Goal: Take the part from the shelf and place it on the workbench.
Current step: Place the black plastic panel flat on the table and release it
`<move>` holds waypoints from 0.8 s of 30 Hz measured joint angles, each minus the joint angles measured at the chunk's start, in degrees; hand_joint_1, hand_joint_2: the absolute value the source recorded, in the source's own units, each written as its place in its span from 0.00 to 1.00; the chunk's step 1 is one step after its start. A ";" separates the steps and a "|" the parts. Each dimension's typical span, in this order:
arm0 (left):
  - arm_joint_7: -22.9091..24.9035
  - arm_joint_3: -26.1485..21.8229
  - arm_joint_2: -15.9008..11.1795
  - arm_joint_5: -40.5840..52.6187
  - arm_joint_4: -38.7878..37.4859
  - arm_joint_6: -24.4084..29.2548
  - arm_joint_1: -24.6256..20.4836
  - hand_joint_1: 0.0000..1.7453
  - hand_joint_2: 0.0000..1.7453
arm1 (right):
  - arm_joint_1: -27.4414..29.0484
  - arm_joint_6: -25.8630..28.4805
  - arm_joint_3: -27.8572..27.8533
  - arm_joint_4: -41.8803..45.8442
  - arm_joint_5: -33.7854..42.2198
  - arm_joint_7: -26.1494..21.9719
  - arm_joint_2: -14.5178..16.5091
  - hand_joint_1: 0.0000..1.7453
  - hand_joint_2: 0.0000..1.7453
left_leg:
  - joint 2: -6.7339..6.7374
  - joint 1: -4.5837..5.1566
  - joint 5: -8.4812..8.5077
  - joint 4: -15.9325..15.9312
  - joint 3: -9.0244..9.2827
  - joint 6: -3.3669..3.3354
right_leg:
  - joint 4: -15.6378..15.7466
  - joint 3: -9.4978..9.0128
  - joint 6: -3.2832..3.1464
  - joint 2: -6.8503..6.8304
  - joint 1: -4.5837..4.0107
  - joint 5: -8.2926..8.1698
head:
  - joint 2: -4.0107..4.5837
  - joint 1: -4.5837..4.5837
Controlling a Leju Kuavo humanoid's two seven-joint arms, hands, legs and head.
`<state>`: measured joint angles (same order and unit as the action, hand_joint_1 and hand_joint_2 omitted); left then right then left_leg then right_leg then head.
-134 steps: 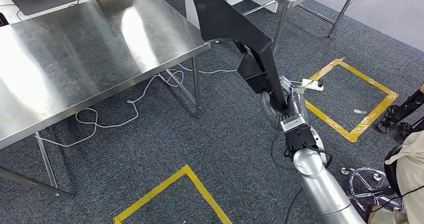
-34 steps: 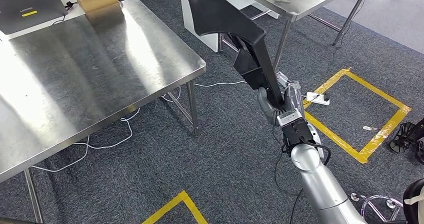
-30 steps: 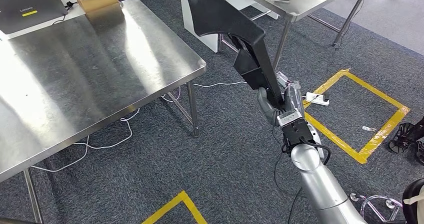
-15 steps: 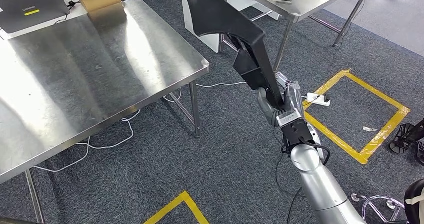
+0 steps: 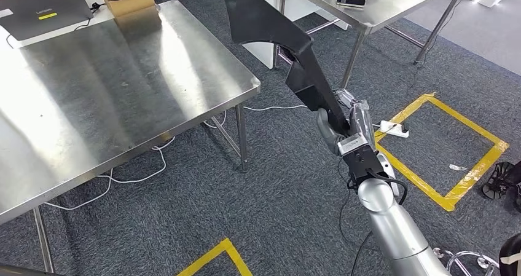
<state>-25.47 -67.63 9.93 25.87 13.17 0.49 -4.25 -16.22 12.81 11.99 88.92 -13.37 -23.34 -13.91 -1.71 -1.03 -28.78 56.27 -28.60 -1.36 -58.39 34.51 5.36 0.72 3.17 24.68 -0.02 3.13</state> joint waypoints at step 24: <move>-0.10 -0.11 0.14 -0.03 -0.05 -0.05 -0.41 0.00 0.00 | -2.40 -0.26 0.98 -2.15 -0.07 -0.06 0.46 1.00 1.00 | 1.12 1.26 3.55 0.71 -4.32 -3.03 | -13.56 5.43 -4.12 -1.28 -2.31 7.39 | 0.00 -0.31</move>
<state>-25.57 -67.73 10.08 25.83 13.11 0.44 -4.67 -18.63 12.55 12.98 86.77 -13.44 -23.40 -13.45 -0.58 0.22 -25.23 56.98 -32.92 -4.40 -71.95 39.94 1.24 -0.56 0.85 32.07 -0.02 2.81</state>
